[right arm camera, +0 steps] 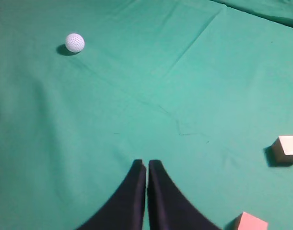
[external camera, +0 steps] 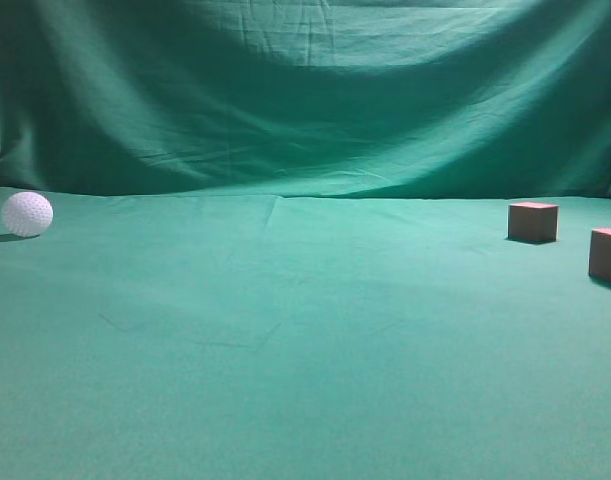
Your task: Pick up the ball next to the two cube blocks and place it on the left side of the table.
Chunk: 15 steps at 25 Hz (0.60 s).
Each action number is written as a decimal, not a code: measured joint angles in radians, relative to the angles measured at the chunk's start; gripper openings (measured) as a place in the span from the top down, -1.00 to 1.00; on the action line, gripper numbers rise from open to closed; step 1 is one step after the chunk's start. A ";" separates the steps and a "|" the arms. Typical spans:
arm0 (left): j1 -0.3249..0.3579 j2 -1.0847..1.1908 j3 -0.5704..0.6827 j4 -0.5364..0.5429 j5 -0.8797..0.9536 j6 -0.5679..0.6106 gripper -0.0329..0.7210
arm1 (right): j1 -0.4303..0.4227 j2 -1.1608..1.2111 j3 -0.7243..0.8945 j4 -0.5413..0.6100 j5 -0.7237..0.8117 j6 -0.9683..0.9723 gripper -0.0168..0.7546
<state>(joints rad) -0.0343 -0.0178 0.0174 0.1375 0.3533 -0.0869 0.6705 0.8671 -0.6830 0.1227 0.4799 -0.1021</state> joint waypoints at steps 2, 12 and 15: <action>0.000 0.000 0.000 0.000 0.000 0.000 0.91 | 0.000 -0.077 0.073 -0.021 -0.037 0.000 0.96; 0.000 0.000 0.000 0.000 0.000 0.000 0.91 | -0.282 -0.513 0.380 -0.048 -0.106 0.000 0.96; 0.000 0.000 0.000 0.000 0.000 0.000 0.91 | -0.401 -0.636 0.458 -0.048 -0.107 0.000 0.96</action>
<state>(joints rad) -0.0343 -0.0178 0.0174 0.1375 0.3533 -0.0869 0.2692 0.2308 -0.2254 0.0745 0.3728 -0.1021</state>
